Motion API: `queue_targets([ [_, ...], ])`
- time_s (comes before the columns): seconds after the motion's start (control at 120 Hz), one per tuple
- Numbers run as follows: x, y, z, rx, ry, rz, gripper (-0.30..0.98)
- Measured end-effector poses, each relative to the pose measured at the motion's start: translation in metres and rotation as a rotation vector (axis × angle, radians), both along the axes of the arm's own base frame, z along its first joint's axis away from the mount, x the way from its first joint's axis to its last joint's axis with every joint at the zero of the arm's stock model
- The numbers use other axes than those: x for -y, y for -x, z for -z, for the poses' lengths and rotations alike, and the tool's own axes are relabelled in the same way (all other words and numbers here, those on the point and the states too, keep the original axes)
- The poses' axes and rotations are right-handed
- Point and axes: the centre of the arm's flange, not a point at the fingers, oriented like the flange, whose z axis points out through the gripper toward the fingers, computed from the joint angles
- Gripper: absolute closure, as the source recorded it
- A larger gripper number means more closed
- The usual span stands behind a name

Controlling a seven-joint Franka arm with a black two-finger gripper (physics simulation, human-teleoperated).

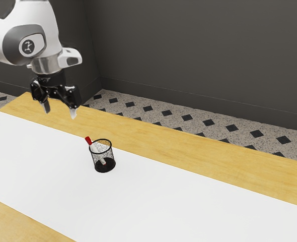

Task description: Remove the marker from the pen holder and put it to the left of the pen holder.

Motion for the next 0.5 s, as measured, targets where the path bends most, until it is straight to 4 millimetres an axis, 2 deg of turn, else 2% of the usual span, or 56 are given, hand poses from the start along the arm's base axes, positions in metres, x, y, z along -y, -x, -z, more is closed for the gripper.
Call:
queue_targets([
  [0.108,0.001,-0.015,0.059,-0.019,-0.006,-0.008,0.00],
  [0.258,-0.012,-0.043,0.116,-0.003,-0.002,-0.032,0.00],
  [0.392,-0.019,-0.062,0.150,0.031,0.014,-0.037,0.00],
  [0.5,-0.011,-0.075,0.165,0.065,0.015,-0.005,0.00],
])
